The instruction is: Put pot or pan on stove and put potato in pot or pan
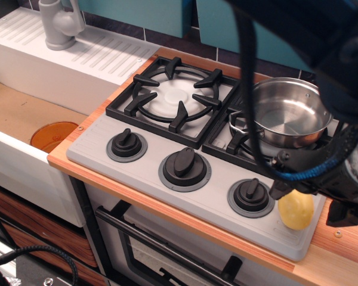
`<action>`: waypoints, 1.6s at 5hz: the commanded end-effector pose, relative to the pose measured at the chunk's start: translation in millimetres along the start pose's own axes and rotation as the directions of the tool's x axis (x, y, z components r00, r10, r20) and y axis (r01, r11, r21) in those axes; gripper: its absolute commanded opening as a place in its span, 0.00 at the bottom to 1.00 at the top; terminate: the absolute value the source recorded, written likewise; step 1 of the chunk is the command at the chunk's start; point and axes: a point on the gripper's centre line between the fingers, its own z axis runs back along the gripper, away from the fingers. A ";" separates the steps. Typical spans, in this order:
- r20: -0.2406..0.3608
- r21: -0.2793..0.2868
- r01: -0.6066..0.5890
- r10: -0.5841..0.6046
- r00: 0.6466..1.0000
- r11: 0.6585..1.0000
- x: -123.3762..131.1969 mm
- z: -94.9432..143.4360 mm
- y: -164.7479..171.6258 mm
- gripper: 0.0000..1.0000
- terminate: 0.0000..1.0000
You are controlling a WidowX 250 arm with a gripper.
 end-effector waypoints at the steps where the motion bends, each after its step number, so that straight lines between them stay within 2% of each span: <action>1: 0.063 -0.021 -0.005 0.006 0.998 1.000 10.7 -11.9 -6.6 1.00 0.00; 4: 0.098 -0.036 -0.015 0.018 0.995 0.999 3.2 -33.8 -7.8 1.00 0.00; 5: 0.081 -0.013 -0.039 0.039 0.996 0.999 8.8 -32.8 -13.9 0.00 0.00; 8: -0.035 0.004 -0.034 0.034 0.999 0.999 37.3 26.5 4.3 0.00 0.00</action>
